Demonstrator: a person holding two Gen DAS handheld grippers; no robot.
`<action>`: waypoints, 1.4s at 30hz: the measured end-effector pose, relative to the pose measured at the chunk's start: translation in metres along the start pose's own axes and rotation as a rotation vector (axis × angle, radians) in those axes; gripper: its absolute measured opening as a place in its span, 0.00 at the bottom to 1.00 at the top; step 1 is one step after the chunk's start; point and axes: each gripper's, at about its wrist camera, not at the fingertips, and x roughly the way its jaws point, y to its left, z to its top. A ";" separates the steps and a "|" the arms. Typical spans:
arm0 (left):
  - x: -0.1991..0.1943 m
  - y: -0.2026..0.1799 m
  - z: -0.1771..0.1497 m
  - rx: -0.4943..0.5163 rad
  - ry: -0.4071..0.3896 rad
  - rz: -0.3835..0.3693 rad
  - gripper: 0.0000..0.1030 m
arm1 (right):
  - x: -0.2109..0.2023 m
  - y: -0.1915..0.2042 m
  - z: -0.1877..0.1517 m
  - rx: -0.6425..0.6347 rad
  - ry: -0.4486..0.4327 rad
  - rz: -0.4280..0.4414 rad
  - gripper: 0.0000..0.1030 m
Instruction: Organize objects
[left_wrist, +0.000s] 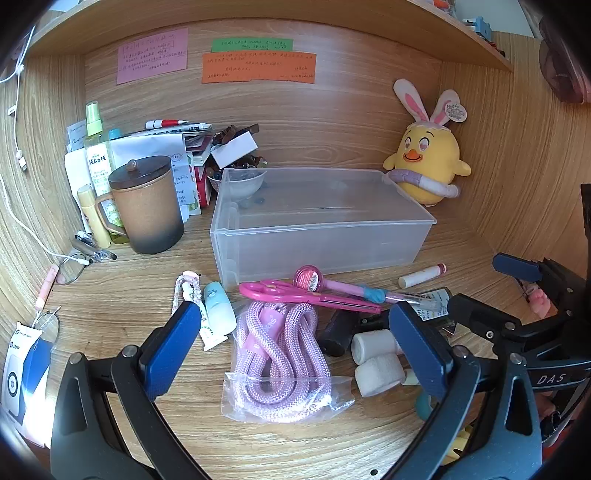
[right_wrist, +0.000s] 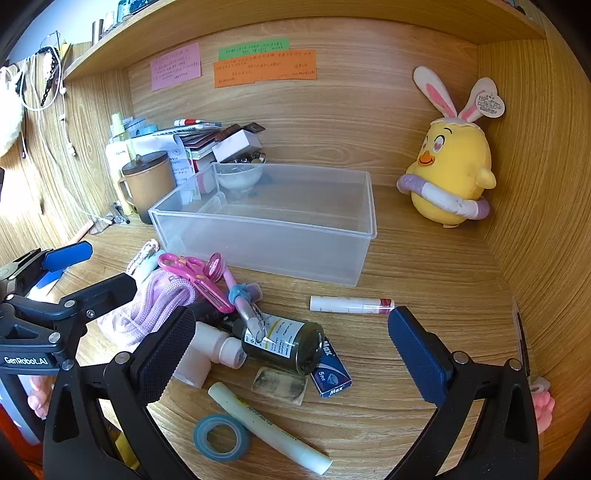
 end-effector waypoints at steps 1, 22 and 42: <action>0.000 0.000 0.000 -0.001 0.000 -0.001 1.00 | 0.000 0.000 0.000 0.000 0.000 0.000 1.00; 0.004 0.004 0.000 -0.025 0.027 0.001 1.00 | 0.000 -0.007 -0.002 0.028 0.008 0.017 1.00; 0.001 0.034 -0.011 -0.085 0.046 -0.012 0.90 | 0.006 -0.014 -0.012 0.048 0.017 0.019 1.00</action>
